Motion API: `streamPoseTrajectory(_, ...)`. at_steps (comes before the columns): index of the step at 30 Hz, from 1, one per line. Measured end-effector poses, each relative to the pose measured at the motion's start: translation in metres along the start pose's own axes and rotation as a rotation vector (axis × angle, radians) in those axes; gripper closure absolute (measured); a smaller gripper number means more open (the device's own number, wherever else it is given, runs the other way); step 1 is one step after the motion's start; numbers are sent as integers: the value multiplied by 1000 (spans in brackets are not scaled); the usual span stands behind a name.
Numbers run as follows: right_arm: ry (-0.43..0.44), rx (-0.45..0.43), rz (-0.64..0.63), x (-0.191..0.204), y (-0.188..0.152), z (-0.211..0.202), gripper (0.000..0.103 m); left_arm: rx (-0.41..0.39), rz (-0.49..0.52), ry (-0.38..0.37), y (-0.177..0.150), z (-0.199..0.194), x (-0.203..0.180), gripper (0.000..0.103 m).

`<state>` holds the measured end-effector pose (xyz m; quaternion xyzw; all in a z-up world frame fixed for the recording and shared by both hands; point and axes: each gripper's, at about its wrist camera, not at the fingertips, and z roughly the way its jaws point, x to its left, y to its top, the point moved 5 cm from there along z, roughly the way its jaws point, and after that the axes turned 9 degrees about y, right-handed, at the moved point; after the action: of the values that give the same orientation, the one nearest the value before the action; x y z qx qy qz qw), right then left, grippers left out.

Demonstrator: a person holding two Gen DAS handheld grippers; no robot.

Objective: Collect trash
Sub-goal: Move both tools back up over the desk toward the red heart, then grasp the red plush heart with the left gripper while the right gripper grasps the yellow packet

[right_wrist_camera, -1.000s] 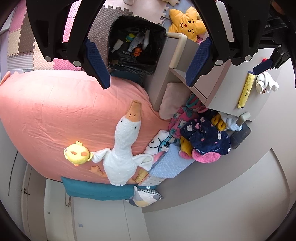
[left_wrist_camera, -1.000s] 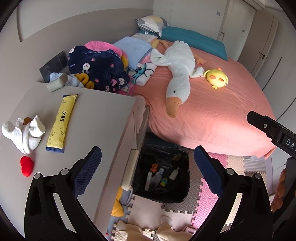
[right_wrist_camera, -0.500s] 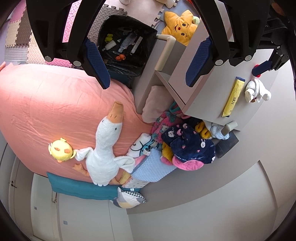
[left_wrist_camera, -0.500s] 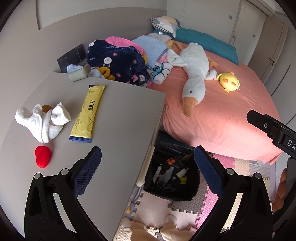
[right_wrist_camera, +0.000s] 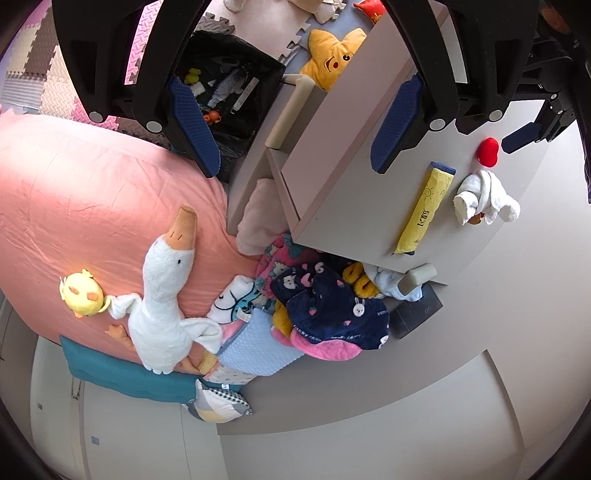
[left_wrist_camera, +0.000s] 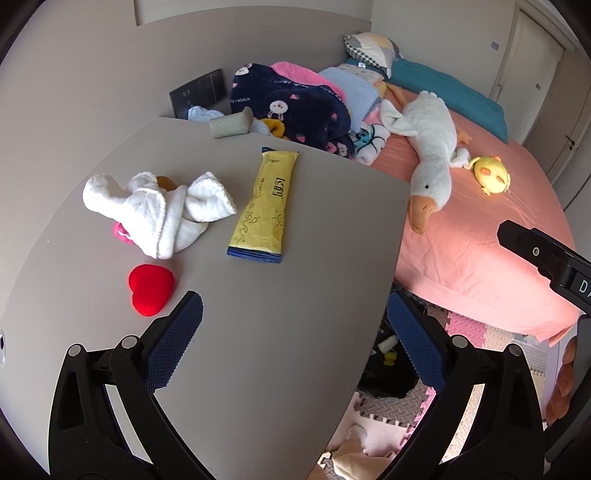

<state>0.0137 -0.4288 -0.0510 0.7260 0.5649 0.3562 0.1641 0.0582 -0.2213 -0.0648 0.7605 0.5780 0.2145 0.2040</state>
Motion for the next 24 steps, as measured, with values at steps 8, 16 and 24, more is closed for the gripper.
streamPoseTrajectory(8, 24, 35, -35, 32, 0, 25, 19, 17, -57, 31, -5, 11, 43, 6)
streamPoseTrajectory(16, 44, 57, -67, 61, 3, 48, 19, 20, -105, 60, -7, 25, 81, 7)
streamPoseTrajectory(24, 58, 78, -79, 83, 7, 74, 19, 35, -123, 71, -4, 44, 108, 18)
